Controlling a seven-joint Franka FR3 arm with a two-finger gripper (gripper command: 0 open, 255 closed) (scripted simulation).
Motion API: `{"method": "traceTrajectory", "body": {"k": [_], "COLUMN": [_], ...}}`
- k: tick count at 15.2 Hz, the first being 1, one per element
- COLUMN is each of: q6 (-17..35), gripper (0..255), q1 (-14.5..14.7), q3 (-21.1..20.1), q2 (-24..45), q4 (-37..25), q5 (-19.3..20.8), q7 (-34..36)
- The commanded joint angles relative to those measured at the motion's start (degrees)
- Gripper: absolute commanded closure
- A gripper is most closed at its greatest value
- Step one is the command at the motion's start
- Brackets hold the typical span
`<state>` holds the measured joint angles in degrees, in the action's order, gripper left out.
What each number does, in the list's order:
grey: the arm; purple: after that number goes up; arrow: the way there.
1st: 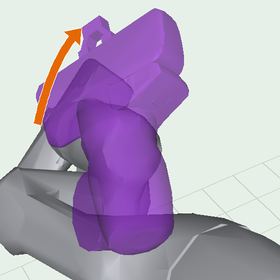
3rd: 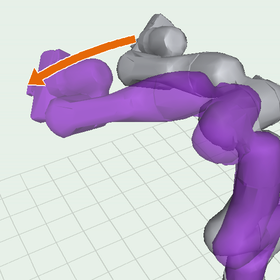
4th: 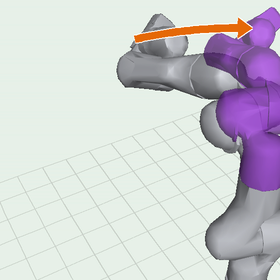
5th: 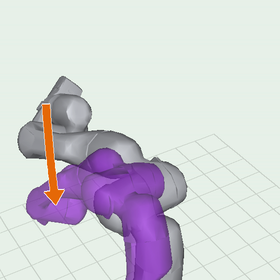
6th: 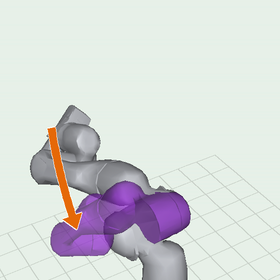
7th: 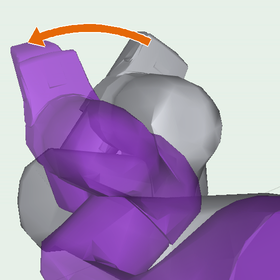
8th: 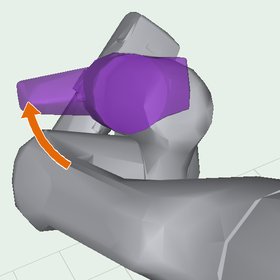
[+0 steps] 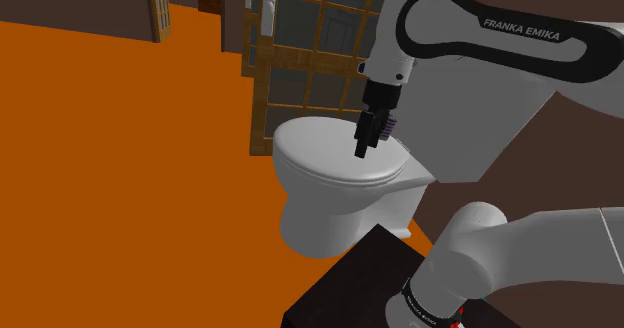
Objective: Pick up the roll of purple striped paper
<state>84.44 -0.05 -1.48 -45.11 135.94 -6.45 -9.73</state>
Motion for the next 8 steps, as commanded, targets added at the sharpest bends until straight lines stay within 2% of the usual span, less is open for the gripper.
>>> {"method": "traceTrajectory", "body": {"k": [1, 8], "q6": [0.0, 4.9], "gripper": [0, 0], "q1": [0.0, -3.4], "q3": [0.0, 7.6], "q2": [0.0, 7.0], "q4": [0.0, -3.0], "q5": [0.0, 5.1], "q7": [0.0, -7.3]}}
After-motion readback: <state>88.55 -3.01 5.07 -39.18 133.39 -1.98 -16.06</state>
